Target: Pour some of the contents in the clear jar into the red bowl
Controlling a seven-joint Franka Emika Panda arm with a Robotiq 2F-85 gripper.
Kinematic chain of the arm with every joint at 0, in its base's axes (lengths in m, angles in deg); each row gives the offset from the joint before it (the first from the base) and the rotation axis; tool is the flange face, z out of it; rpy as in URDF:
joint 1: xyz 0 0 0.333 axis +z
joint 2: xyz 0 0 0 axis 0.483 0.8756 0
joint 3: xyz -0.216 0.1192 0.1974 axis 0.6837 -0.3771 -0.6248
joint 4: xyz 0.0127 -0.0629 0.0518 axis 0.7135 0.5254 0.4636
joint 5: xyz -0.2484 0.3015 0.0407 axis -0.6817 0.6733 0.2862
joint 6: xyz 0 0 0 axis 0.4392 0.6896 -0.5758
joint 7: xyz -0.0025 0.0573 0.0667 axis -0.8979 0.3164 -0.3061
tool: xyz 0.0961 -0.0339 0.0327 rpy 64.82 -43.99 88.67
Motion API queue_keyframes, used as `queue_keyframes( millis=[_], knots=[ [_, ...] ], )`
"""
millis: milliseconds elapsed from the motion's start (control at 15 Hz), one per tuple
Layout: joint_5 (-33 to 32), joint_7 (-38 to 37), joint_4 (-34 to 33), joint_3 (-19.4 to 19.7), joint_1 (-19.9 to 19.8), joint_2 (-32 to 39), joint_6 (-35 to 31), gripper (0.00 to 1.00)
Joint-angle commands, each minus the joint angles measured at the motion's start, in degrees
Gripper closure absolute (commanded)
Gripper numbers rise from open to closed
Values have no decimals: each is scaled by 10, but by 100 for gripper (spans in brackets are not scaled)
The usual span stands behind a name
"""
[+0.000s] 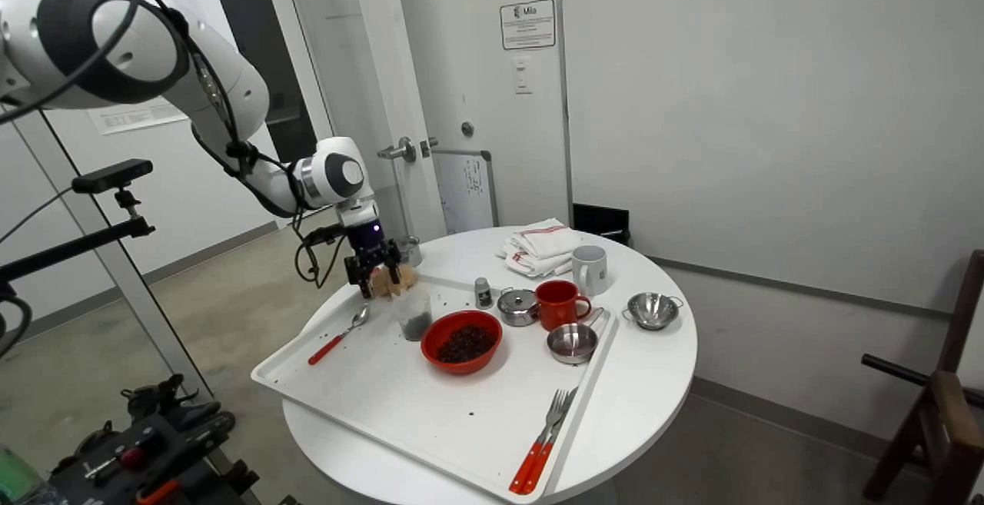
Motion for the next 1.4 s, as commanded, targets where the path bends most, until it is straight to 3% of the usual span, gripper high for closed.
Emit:
queue_keyframes(
  millis=[0, 333, 600, 867, 1333],
  knots=[
    [94, 55, 5, -19, -30, 8, -54, 0],
    [218, 29, 4, -13, -41, 22, -136, 0],
    [277, 26, 19, -7, -44, 19, -173, 0],
    [295, 24, 45, 5, -47, 2, -124, 0],
    [290, 29, 73, 16, -46, -13, -120, 0]
  ],
)
